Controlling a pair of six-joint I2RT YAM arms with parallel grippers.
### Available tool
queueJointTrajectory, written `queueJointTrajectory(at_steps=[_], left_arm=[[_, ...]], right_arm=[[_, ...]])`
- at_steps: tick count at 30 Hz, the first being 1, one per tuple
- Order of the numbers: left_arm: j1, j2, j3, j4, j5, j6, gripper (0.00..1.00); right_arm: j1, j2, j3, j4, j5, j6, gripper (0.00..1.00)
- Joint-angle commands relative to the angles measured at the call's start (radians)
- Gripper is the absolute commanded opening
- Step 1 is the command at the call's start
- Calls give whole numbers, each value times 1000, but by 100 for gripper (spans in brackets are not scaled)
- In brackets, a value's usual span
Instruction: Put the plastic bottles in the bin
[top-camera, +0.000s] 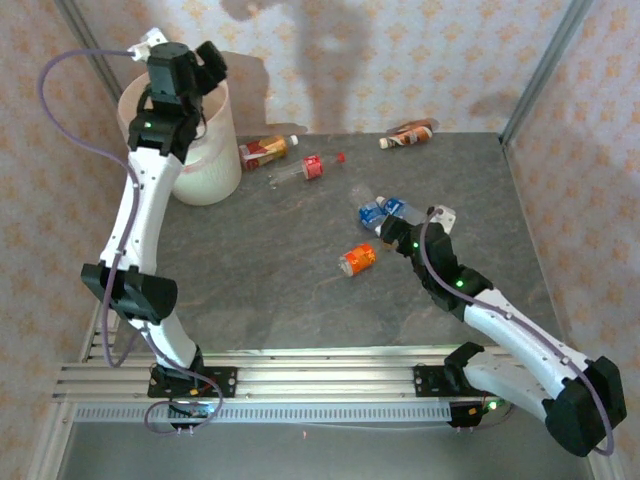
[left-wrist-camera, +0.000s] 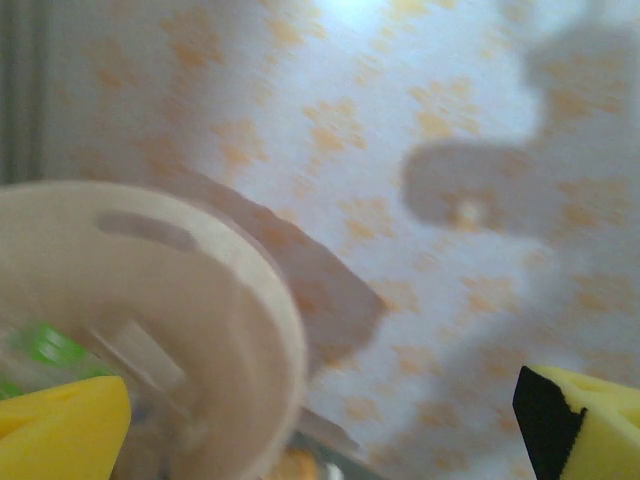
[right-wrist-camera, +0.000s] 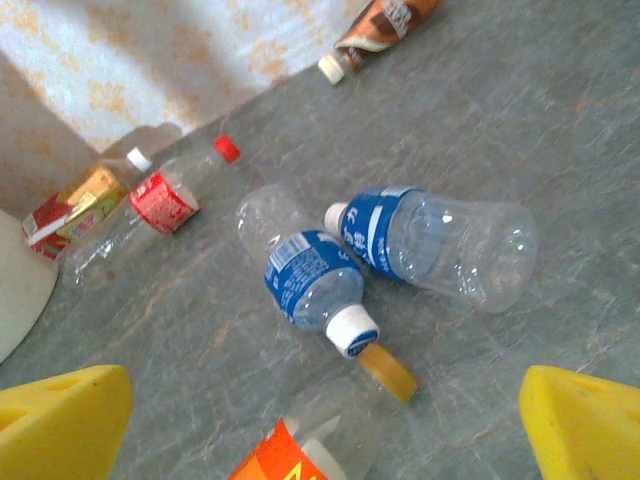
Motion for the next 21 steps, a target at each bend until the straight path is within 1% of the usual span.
queueJointTrajectory(at_steps=[1,3,5,6,8,9,11,12,14,16,21], left_arm=[[-50,-49,-94,-70,-48,-111,100],[-75,-99,-188,-46,-10,-156,100],[-76,-151,-299,18,68,-194,100],[-76,-177,-355,43,90,-211,100],[-77,-221,-440,79,117,-234,100],[-77,-239,-473,88,130,-240,100],[-76,-262,-517,92,154,-237,100],[-76,-270,-531,84,165,-233,100],[-76,-284,-544,54,177,-225,100],[-77,-294,-557,28,189,-213,100],[-76,-320,-592,-24,169,-183,100]], right_arm=[[-65,32,65,-93,-138,20,99],[-108,64,94,-185,-191,48,99],[-117,101,125,-278,-194,99,99],[-116,126,149,-323,-226,133,99],[-85,178,186,-357,-299,177,99],[-38,203,196,-365,-277,202,99],[59,237,188,-340,-177,266,99],[91,279,178,-315,-144,308,99],[111,337,167,-262,-156,416,99],[127,394,170,-199,-188,473,99],[181,543,257,-190,-157,483,99]])
